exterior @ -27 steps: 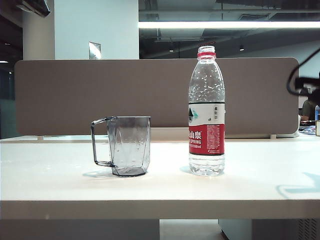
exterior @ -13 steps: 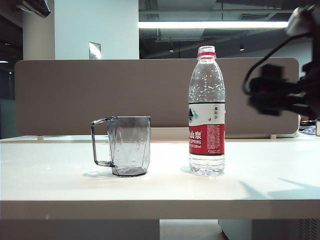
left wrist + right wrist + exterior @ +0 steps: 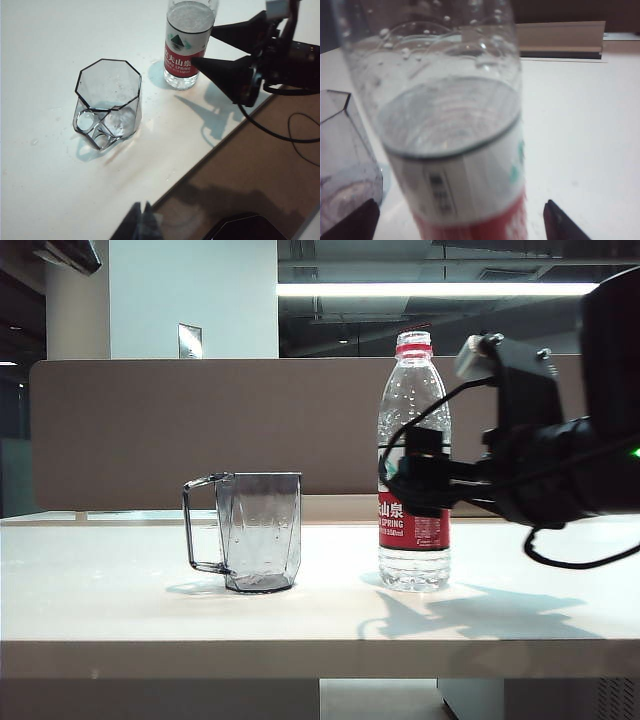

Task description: Pick up the mineral water bottle on the table and pour water into the mug until it's full.

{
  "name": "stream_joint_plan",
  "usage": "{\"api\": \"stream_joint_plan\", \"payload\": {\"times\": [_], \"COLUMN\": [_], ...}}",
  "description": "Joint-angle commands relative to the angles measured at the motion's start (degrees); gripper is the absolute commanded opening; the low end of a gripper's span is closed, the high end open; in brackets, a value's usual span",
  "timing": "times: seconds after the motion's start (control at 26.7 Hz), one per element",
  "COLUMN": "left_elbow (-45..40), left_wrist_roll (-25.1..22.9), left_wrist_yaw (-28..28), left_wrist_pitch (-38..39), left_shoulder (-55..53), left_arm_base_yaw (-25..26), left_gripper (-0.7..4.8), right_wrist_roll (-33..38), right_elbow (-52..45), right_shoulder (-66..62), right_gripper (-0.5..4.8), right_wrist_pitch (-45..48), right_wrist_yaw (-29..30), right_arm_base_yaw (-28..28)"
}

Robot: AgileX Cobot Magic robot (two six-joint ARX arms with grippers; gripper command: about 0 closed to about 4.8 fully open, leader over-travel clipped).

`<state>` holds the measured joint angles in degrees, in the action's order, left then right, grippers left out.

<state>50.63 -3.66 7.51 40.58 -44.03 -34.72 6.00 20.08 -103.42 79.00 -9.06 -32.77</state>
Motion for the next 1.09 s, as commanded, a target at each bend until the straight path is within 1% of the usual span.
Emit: {"api": "stream_joint_plan", "payload": {"times": [0.04,0.22,0.3,0.34,0.37,0.41,0.45,0.49,0.56,0.6,0.64,0.71,0.82,0.86,0.94,0.97,1.01,1.05,1.09], "left_elbow": [0.2,0.2,0.2,0.2,0.2,0.2,0.2,0.2,0.2,0.2,0.2,0.2,0.2,0.2,0.2,0.2,0.2,0.2,0.2], "left_wrist_roll": [-0.2,-0.2,-0.2,-0.2,-0.2,-0.2,-0.2,-0.2,-0.2,-0.2,-0.2,-0.2,-0.2,-0.2,-0.2,-0.2,-0.2,-0.2,-0.2], "left_wrist_yaw": [0.2,0.2,0.2,0.2,0.2,0.2,0.2,0.2,0.2,0.2,0.2,0.2,0.2,0.2,0.2,0.2,0.2,0.2,0.2], "left_wrist_pitch": [-0.4,-0.4,-0.4,-0.4,-0.4,-0.4,-0.4,-0.4,-0.4,-0.4,-0.4,-0.4,-0.4,-0.4,-0.4,-0.4,-0.4,-0.4,-0.4], "left_shoulder": [0.1,0.1,0.1,0.1,0.1,0.1,0.1,0.1,0.1,0.1,0.1,0.1,0.1,0.1,0.1,0.1,0.1,0.1,0.1], "left_arm_base_yaw": [0.0,0.0,0.0,0.0,0.0,0.0,0.0,0.0,0.0,0.0,0.0,0.0,0.0,0.0,0.0,0.0,0.0,0.0,0.0], "left_gripper": [-0.05,-0.05,-0.05,-0.05,-0.05,-0.05,-0.05,-0.05,-0.05,-0.05,-0.05,-0.05,-0.05,-0.05,-0.05,-0.05,-0.05,-0.05,-0.05], "right_wrist_roll": [0.0,0.0,0.0,0.0,0.0,0.0,0.0,-0.1,-0.5,-0.5,-0.9,-4.4,-9.4,-12.0,-15.6,-20.1,-21.8,-25.3,-27.8], "right_elbow": [2.9,9.1,10.8,11.1,11.1,11.1,11.1,11.1,11.1,11.1,11.2,11.2,11.2,11.4,12.1,13.3,13.9,15.4,16.5], "right_shoulder": [-2.0,-7.5,-9.1,-9.4,-9.4,-9.4,-9.4,-9.4,-9.4,-9.4,-9.2,-8.7,-6.2,-3.8,-1.0,1.6,2.7,4.8,6.1], "right_gripper": [4.79,4.79,4.79,4.58,3.79,3.37,3.22,3.2,2.44,1.95,1.92,1.92,1.65,1.65,1.65,1.65,1.66,1.66,1.66], "right_wrist_pitch": [1.7,1.6,1.6,1.6,1.5,1.4,1.4,1.3,1.3,1.1,0.7,-0.3,-4.7,-9.1,-14.5,-19.5,-21.5,-25.2,-27.1], "right_wrist_yaw": [0.2,-0.1,-1.4,-1.8,-2.6,-3.0,-3.0,-3.0,-2.9,-2.8,-2.8,-2.8,-2.8,-3.0,-3.1,-3.0,-3.1,-3.5,-4.9], "right_arm_base_yaw": [-0.1,-0.1,-0.1,-0.1,-0.1,-0.1,0.0,0.0,0.0,0.0,0.0,0.0,0.0,0.0,0.0,0.0,0.0,0.0,0.0]}}
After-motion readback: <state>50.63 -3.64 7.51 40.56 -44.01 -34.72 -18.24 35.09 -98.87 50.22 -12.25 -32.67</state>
